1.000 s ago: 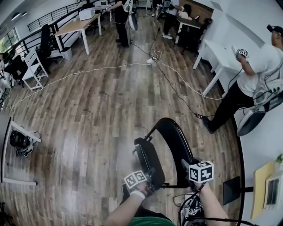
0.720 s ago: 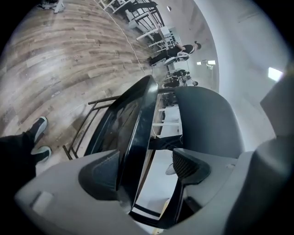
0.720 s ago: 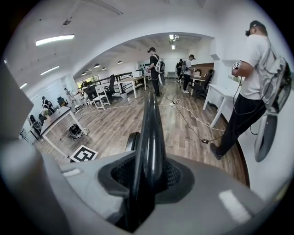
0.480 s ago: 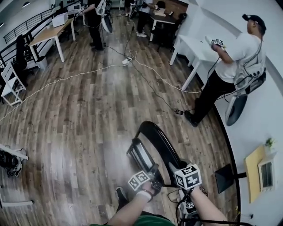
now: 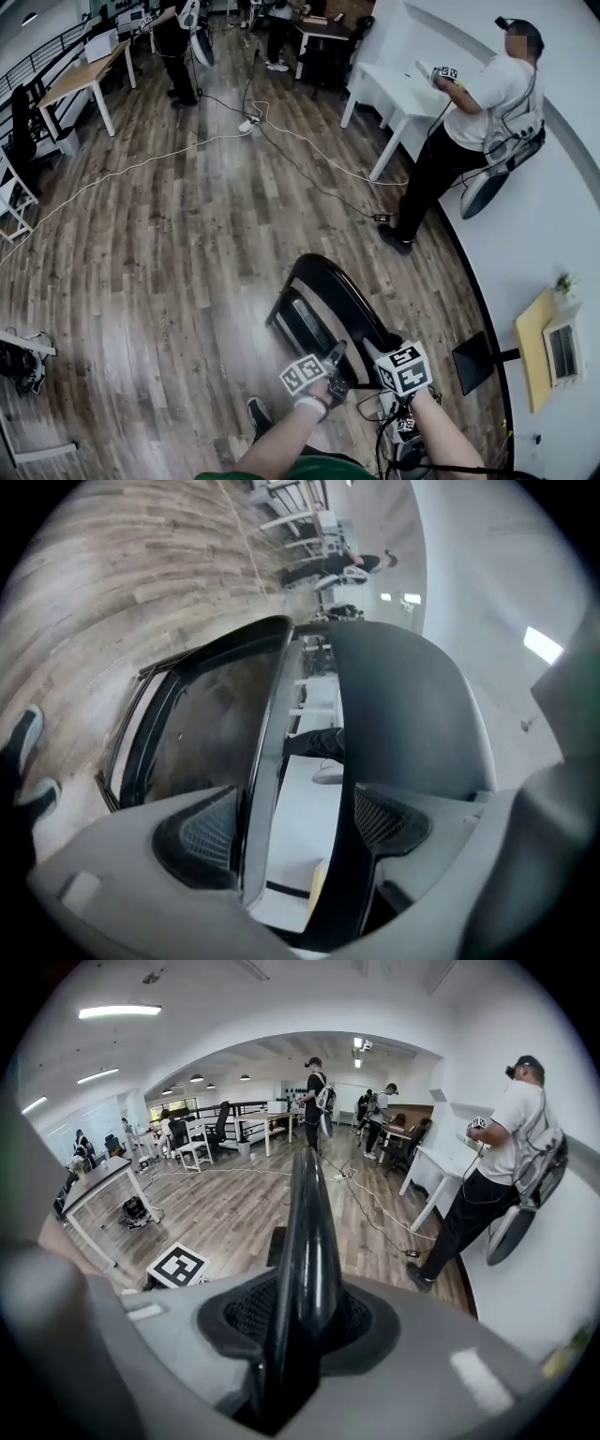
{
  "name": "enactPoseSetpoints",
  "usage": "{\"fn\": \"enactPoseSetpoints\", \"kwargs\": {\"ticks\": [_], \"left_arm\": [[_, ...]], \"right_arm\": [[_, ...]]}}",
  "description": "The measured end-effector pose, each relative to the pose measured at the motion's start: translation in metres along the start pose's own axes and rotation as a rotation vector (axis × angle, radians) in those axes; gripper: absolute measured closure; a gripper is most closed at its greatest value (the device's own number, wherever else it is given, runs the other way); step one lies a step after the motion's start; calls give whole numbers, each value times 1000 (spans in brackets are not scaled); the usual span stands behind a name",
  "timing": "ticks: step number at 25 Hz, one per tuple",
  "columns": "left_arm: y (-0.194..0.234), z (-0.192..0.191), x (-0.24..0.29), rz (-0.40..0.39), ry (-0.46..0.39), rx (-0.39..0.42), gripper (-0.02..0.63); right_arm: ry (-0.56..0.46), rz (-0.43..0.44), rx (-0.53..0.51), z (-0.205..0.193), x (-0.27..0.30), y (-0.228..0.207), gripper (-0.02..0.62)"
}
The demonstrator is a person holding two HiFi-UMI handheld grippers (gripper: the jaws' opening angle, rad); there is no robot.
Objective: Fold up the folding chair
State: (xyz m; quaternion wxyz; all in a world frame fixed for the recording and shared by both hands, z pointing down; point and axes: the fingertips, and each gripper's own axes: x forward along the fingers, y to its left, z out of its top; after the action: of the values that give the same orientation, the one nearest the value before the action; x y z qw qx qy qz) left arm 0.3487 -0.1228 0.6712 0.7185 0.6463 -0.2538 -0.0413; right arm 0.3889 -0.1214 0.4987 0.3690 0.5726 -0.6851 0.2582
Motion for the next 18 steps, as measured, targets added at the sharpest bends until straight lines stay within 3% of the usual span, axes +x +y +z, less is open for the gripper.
{"fn": "enactPoseSetpoints", "kwargs": {"ticks": [3,5,8,14,18], "left_arm": [[0,8,-16,15,97,190,225],[3,19,-37,10,143,259,225],[5,47,-78,-17,147,264,225],[5,110,-157,8,47,301,227],[-16,134,-193,-29,9,353,229]], "right_arm": [[0,-26,-15,-1,1,-2,466],[1,-30,-19,-1,1,-5,463],[2,-21,-15,-1,2,-7,463],[7,-26,-14,-8,-1,-19,463],[4,-21,-12,-11,-1,-21,463]]}}
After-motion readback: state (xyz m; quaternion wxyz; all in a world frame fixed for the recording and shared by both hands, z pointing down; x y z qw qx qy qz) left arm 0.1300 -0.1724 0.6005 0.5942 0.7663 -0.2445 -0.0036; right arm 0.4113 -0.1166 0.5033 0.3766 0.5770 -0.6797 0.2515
